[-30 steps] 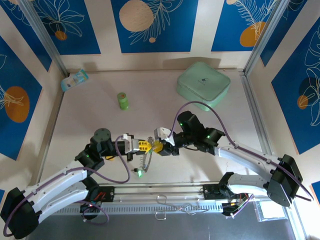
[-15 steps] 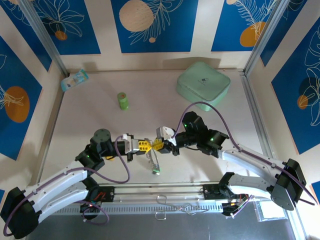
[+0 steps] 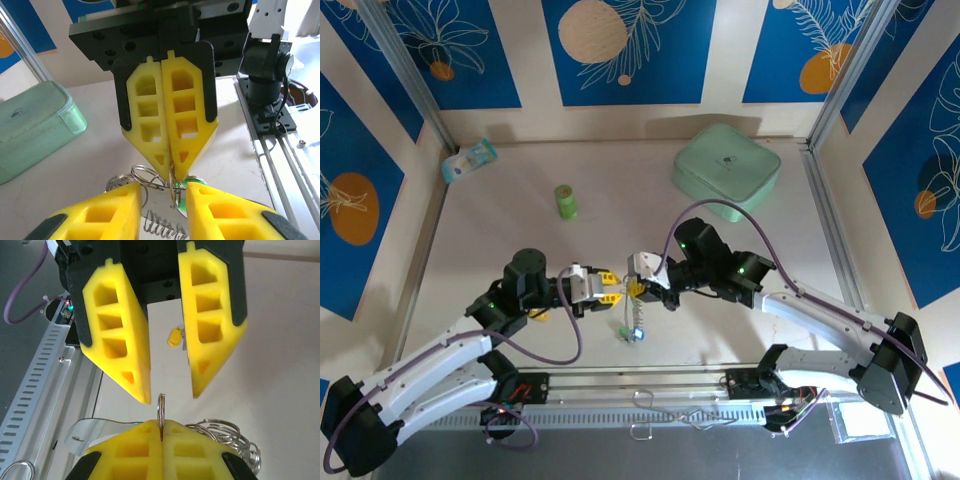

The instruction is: Put the keys on the keyring

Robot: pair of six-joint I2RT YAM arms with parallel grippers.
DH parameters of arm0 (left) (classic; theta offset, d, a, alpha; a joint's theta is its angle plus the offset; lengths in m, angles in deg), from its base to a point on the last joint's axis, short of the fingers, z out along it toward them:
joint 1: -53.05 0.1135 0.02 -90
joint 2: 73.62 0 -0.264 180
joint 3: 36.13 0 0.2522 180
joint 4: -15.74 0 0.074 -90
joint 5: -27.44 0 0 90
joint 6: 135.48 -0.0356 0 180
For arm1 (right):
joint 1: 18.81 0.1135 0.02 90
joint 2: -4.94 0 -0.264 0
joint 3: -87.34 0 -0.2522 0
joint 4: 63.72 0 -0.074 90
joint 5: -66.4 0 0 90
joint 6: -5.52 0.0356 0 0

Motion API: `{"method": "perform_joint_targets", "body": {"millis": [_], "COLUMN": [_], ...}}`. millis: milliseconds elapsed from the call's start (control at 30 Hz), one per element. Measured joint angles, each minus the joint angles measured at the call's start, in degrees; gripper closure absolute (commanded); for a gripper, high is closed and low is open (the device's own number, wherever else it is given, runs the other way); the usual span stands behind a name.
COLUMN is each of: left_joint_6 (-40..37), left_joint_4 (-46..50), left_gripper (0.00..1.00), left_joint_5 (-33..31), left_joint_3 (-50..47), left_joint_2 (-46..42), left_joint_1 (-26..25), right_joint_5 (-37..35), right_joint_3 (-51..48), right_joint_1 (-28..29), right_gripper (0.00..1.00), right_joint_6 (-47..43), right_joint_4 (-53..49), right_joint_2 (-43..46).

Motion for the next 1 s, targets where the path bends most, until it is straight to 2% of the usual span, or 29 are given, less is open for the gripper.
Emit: {"method": "perform_joint_targets", "body": {"millis": [167,367,467,567,700,833,1000], "left_joint_6": [-3.0,-5.1,-5.3,-4.6,-1.7,2.0,5.0], "left_joint_4": [5.4,9.2,10.0,9.1,3.7,-1.9,-6.2], "left_gripper": [0.76,1.0,1.0,1.0,1.0,1.0,1.0], "left_joint_5": [-0.1,0.0,-0.1,-0.1,0.2,1.3,2.4], "left_joint_3": [2.9,3.3,3.3,3.2,0.8,-2.8,-4.7], "left_joint_2": [1.8,2.8,2.8,2.4,1.1,0.8,0.8], "left_joint_1": [0.0,-0.4,-0.4,-0.4,-0.4,-0.4,-0.4], "right_joint_5": [-2.6,-4.5,-4.8,-3.9,1.4,5.4,8.0], "right_joint_3": [5.2,7.3,7.6,7.1,1.5,-4.1,-7.1], "right_joint_1": [1.6,2.9,3.3,2.8,-0.5,-3.7,-3.8], "right_gripper": [1.0,1.0,0.95,0.79,0.67,0.66,0.66], "right_joint_6": [-3.1,-4.9,-5.1,-4.6,-1.1,2.8,5.9], "right_joint_4": [-5.7,-8.8,-9.2,-8.1,-2.2,3.6,8.1], "right_joint_2": [-2.2,-4.0,-4.3,-3.9,0.7,4.4,4.5]}}
